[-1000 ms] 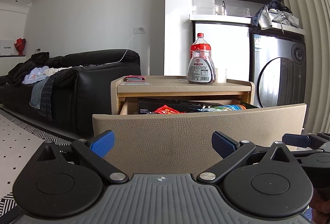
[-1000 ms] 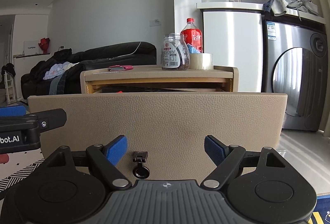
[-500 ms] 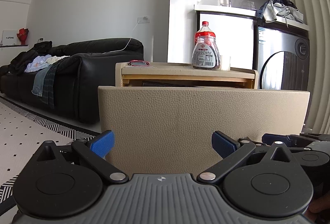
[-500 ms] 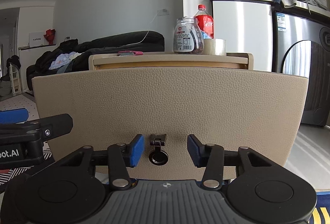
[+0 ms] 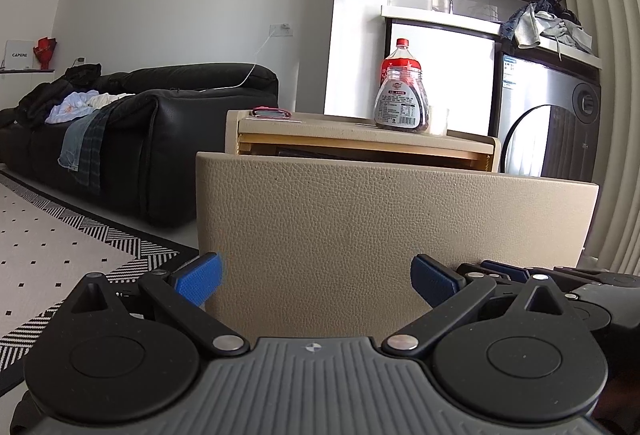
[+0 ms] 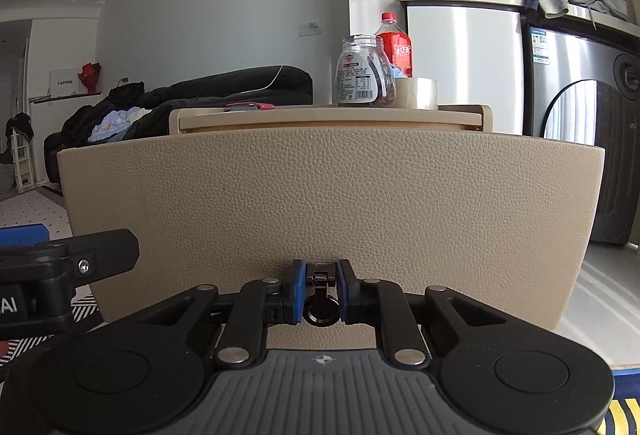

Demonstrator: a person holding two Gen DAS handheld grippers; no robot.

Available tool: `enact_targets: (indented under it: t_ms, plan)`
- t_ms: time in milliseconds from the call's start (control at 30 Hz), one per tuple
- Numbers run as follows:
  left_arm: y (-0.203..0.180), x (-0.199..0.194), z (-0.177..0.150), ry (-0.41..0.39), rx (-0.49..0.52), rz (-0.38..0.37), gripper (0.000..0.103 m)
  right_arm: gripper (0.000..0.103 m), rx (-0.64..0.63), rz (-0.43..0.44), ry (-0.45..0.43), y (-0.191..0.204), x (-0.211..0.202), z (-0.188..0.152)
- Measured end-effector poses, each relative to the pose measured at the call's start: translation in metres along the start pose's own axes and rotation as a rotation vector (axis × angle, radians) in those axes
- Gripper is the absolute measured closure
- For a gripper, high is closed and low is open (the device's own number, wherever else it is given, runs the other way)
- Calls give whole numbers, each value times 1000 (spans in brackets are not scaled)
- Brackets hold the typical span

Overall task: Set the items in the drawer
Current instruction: 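Push the upper drawer shut into the cabinet with the right gripper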

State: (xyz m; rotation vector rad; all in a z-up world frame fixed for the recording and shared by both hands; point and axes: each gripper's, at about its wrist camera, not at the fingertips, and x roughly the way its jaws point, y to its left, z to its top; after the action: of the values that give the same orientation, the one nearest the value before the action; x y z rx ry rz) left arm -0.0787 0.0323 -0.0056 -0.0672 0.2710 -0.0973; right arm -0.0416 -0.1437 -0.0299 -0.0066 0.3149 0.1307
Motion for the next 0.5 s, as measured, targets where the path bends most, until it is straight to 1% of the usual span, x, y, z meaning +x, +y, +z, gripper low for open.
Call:
enact_targets:
  t_ms: [233,500]
  plan:
    - [1,0,1,4,0,4,0,85,3,-25,-5,3,0,-1]
    - [3,4,3,12,-5,13,0,85,6,-30,-3,3,4,1]
